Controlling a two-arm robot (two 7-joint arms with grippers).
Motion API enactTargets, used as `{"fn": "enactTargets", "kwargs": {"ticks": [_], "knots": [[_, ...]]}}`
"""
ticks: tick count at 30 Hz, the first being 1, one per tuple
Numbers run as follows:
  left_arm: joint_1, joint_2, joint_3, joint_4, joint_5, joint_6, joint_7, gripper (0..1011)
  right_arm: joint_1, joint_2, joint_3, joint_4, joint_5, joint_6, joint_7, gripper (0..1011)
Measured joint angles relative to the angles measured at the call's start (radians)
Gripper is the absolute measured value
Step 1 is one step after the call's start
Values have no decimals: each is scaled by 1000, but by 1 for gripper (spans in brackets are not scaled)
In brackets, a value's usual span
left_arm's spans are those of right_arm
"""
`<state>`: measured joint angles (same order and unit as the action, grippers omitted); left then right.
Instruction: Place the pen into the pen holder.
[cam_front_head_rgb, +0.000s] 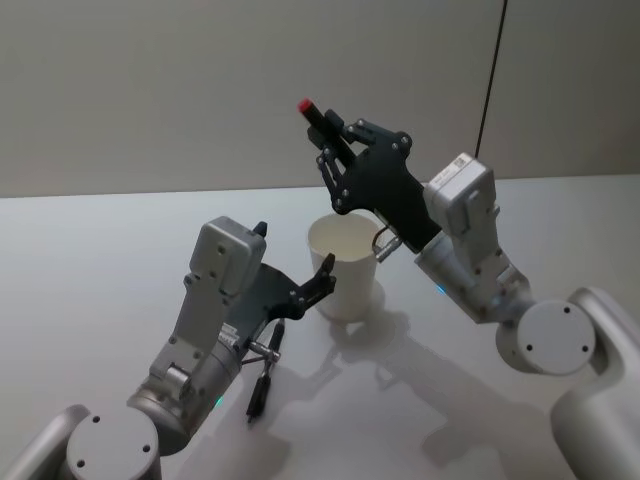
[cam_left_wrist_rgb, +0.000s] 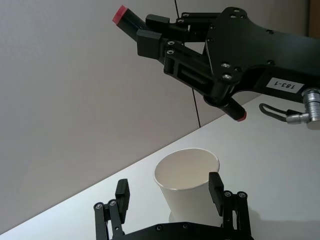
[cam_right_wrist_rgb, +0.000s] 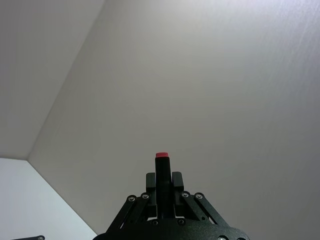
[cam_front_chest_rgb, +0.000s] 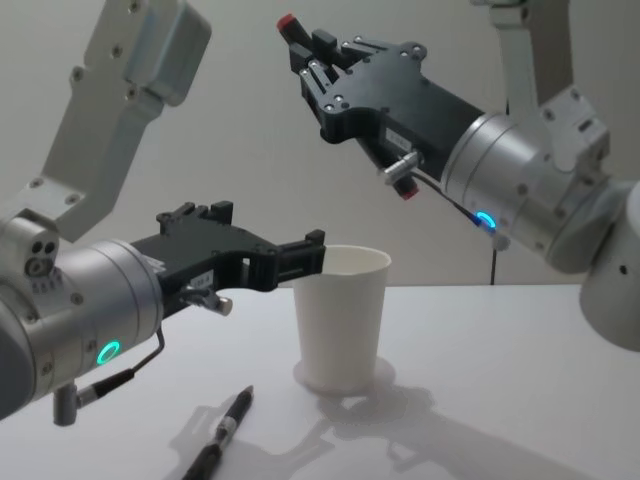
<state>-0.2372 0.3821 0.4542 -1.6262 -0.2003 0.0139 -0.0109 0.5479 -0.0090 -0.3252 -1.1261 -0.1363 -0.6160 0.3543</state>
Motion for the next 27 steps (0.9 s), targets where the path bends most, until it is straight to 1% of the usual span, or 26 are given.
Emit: {"fn": "enactTargets", "kwargs": {"ticks": [8, 11, 14, 17, 18, 21, 22, 23, 25, 27], "knots": [[0, 0, 0, 0, 0, 0, 0, 1005, 39, -19, -1, 90, 48, -38, 0, 169], [0, 0, 0, 0, 0, 0, 0, 1004, 49, -26, -2, 117, 57, -52, 0, 169], [0, 0, 0, 0, 0, 0, 0, 1005, 70, -36, -5, 166, 68, -74, -3, 169], [0, 0, 0, 0, 0, 0, 0, 1005, 83, -42, -6, 197, 73, -87, -6, 169], [0, 0, 0, 0, 0, 0, 0, 1005, 93, -48, -8, 222, 77, -95, -8, 169], [0, 0, 0, 0, 0, 0, 0, 1005, 108, -55, -9, 256, 81, -106, -10, 169], [0, 0, 0, 0, 0, 0, 0, 1005, 121, -61, -10, 285, 84, -115, -12, 169], [0, 0, 0, 0, 0, 0, 0, 1005, 125, -63, -11, 293, 86, -119, -13, 169], [0, 0, 0, 0, 0, 0, 0, 1005, 146, -72, -12, 338, 90, -133, -14, 169], [0, 0, 0, 0, 0, 0, 0, 1005, 159, -78, -12, 364, 93, -141, -14, 169]]}}
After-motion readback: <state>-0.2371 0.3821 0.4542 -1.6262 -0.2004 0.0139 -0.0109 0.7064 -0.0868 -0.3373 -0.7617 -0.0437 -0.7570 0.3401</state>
